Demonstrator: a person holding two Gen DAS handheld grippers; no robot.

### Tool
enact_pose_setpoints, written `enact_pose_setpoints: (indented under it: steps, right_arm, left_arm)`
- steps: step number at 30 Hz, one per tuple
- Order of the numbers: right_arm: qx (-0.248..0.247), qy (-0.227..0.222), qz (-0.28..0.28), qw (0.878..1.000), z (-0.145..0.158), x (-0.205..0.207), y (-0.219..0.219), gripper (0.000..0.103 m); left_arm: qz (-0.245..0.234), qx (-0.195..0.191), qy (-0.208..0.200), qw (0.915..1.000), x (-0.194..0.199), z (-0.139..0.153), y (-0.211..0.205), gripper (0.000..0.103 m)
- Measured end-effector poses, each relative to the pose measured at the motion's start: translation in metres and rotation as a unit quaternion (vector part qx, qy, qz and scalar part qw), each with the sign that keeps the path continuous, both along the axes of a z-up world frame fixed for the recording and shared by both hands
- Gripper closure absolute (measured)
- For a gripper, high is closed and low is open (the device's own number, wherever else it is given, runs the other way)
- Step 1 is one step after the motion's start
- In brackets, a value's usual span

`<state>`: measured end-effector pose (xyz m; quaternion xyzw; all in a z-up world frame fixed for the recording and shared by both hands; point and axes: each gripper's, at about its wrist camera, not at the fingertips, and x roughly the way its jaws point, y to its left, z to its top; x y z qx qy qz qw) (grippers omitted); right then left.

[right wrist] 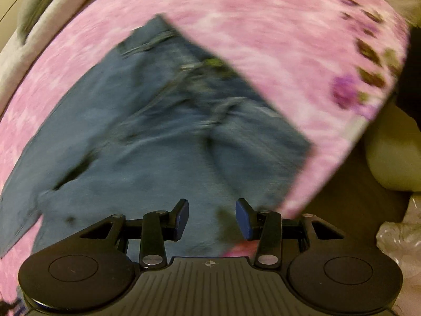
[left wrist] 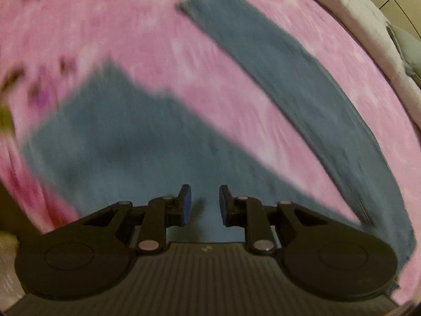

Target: Fold clothes

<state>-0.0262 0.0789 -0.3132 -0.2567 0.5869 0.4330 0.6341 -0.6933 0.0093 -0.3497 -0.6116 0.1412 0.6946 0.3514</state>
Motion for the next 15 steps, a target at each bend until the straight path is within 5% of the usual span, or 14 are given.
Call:
enact_pose_setpoints:
  steps: [6, 13, 14, 15]
  right_arm:
    - [0.049, 0.026, -0.041, 0.998, -0.013, 0.071, -0.036, 0.054]
    - [0.095, 0.09, -0.092, 0.987, -0.055, 0.107, -0.035, 0.051]
    - [0.112, 0.103, -0.095, 0.984, -0.057, 0.108, -0.034, 0.082]
    - [0.126, 0.097, -0.083, 0.984, -0.054, 0.105, -0.03, 0.089]
  left_arm:
    - [0.011, 0.008, -0.019, 0.9997, 0.055, -0.001, -0.032, 0.085]
    - [0.04, 0.02, -0.018, 0.9988, 0.076, -0.005, -0.041, 0.084]
    - [0.046, 0.017, -0.014, 0.9987, 0.077, -0.007, -0.042, 0.084]
    - [0.049, 0.017, -0.009, 0.9986, 0.077, -0.009, -0.042, 0.084]
